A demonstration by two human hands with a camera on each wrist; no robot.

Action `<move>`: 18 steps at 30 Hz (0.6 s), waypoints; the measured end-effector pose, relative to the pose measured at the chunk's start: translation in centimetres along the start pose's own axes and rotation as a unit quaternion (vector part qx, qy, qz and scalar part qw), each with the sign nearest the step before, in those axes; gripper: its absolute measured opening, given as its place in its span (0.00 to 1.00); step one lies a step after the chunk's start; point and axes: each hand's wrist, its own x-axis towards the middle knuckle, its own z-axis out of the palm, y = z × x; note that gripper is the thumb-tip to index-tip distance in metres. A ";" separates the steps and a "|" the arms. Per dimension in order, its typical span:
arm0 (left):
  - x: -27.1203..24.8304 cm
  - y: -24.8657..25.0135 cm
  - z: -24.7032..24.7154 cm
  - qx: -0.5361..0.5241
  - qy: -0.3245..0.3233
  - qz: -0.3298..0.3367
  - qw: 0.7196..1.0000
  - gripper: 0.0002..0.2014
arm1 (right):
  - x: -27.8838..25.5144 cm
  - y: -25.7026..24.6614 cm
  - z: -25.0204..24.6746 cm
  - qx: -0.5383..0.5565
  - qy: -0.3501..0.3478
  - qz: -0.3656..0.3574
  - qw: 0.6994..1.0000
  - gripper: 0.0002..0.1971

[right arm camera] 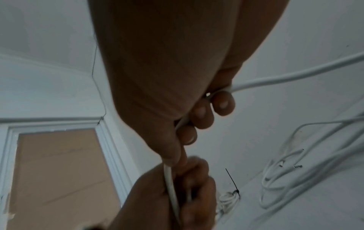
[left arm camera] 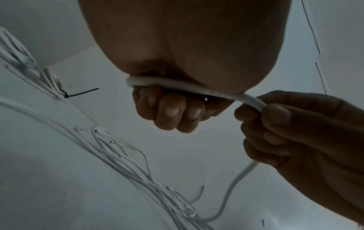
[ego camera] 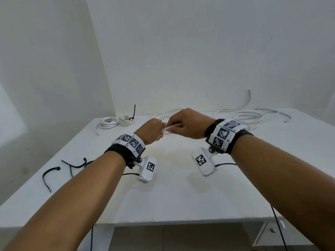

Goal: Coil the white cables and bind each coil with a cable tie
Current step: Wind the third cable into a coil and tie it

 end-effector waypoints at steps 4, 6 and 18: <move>-0.7 0.2 0.5 -0.181 -0.069 -0.025 0.981 0.24 | 0.2 0.8 -1.6 0.074 0.039 0.015 0.996 0.03; -1.0 0.4 1.0 -0.242 -0.068 -0.019 0.968 0.29 | 0.1 1.3 -1.9 0.110 0.053 0.021 0.992 0.03; -3.2 5.0 -0.8 -0.470 -0.104 0.154 0.863 0.22 | 0.3 1.8 1.0 0.299 0.125 0.035 0.946 0.23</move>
